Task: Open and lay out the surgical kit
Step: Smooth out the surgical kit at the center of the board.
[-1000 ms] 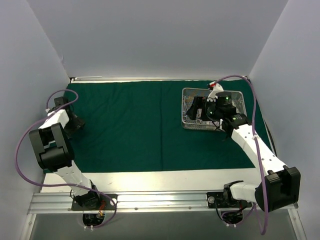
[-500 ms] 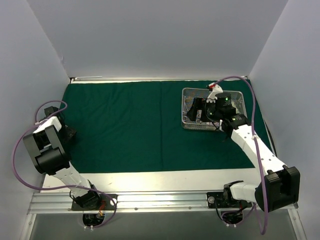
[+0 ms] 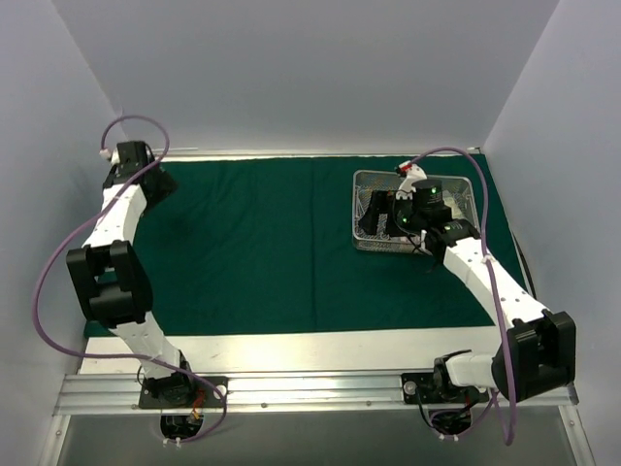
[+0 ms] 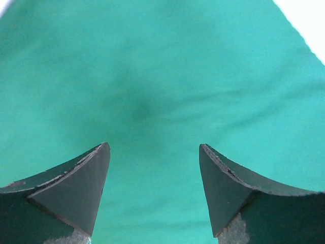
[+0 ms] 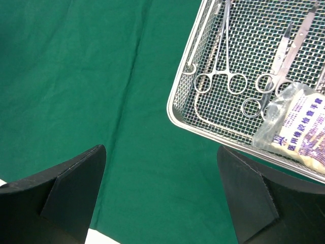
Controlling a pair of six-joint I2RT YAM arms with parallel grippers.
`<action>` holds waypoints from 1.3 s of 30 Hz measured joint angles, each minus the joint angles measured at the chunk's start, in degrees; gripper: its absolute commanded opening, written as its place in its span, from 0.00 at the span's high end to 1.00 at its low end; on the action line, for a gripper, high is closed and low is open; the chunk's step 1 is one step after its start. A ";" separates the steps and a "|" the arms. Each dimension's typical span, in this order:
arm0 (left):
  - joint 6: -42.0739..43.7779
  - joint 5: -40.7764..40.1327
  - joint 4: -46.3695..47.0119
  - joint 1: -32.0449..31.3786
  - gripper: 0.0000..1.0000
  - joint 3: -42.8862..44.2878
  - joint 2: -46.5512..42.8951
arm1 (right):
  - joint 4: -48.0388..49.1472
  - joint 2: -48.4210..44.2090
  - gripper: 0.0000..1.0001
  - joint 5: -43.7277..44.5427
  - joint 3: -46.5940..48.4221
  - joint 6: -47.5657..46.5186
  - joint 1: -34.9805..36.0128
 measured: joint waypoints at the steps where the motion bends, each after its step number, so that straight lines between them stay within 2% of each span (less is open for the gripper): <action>1: 0.46 1.33 1.33 -1.07 0.20 2.08 0.63 | 0.22 0.28 0.14 0.02 0.00 0.02 0.24; 9: 2.03 11.47 10.19 -1.86 0.19 15.82 13.90 | 0.83 2.51 0.13 0.02 0.00 0.09 1.90; 18: 2.47 17.55 10.88 -3.06 0.17 25.31 28.33 | 1.27 3.76 0.13 0.74 0.04 1.25 3.72; 25: 3.02 18.16 10.19 -3.15 0.17 29.55 33.27 | 0.96 4.09 0.13 2.62 0.39 2.19 4.81; 32: 4.07 16.79 5.79 -2.27 0.16 38.29 40.13 | -0.63 4.09 0.13 5.44 1.09 2.93 5.51; 39: 4.37 15.06 2.29 -0.31 0.16 41.94 41.68 | -1.90 4.09 0.13 8.22 1.90 3.58 5.88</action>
